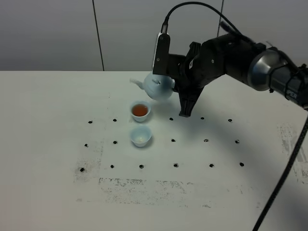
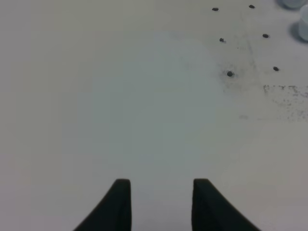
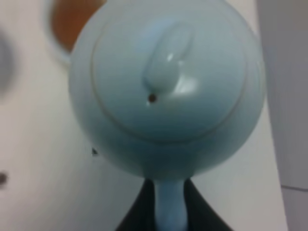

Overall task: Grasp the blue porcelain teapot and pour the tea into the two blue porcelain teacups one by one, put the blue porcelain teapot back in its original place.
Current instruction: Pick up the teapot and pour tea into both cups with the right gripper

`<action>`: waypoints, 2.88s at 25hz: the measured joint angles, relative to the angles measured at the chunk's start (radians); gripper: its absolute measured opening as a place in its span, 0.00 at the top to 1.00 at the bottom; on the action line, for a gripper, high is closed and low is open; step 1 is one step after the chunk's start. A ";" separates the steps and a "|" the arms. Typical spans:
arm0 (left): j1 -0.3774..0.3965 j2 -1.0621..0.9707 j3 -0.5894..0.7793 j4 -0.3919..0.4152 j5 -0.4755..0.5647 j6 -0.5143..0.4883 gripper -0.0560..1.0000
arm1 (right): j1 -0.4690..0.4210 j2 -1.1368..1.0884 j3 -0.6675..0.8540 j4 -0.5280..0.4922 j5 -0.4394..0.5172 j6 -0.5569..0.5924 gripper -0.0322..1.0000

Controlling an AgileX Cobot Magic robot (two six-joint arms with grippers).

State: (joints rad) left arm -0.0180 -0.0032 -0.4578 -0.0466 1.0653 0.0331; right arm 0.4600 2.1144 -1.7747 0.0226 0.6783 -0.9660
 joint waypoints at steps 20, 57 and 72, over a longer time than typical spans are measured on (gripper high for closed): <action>0.000 0.000 0.000 0.000 0.000 0.000 0.67 | -0.056 -0.056 0.282 0.286 -0.150 0.403 0.94; 0.000 0.000 0.000 0.000 0.000 -0.001 0.67 | -0.033 -0.203 0.442 0.103 -0.161 -0.175 0.94; 0.000 0.000 0.000 0.000 0.000 -0.001 0.67 | 0.032 -0.146 0.438 -0.237 -0.239 -0.053 0.94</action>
State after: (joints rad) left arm -0.0180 -0.0032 -0.4578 -0.0466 1.0653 0.0325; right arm 0.4923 1.9684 -1.3366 -0.2148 0.4395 -1.0193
